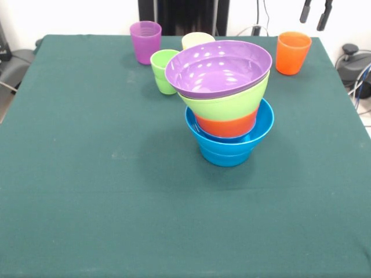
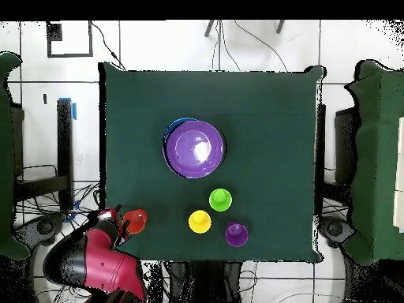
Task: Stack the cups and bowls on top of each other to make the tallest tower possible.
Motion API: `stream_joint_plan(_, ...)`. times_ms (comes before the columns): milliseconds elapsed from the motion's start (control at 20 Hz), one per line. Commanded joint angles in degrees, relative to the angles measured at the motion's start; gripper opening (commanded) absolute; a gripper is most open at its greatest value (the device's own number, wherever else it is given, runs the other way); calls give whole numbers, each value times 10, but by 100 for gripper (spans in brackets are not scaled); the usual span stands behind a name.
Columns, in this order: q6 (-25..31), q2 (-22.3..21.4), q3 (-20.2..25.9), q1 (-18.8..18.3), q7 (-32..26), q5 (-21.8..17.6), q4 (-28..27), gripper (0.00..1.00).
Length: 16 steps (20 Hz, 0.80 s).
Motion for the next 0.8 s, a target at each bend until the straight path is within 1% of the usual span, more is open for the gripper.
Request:
stream_joint_plan(50,42,31,35,-12,82,7,-9,100)
stream_joint_plan(800,-12,75,63,-29,91,8,-25,100)
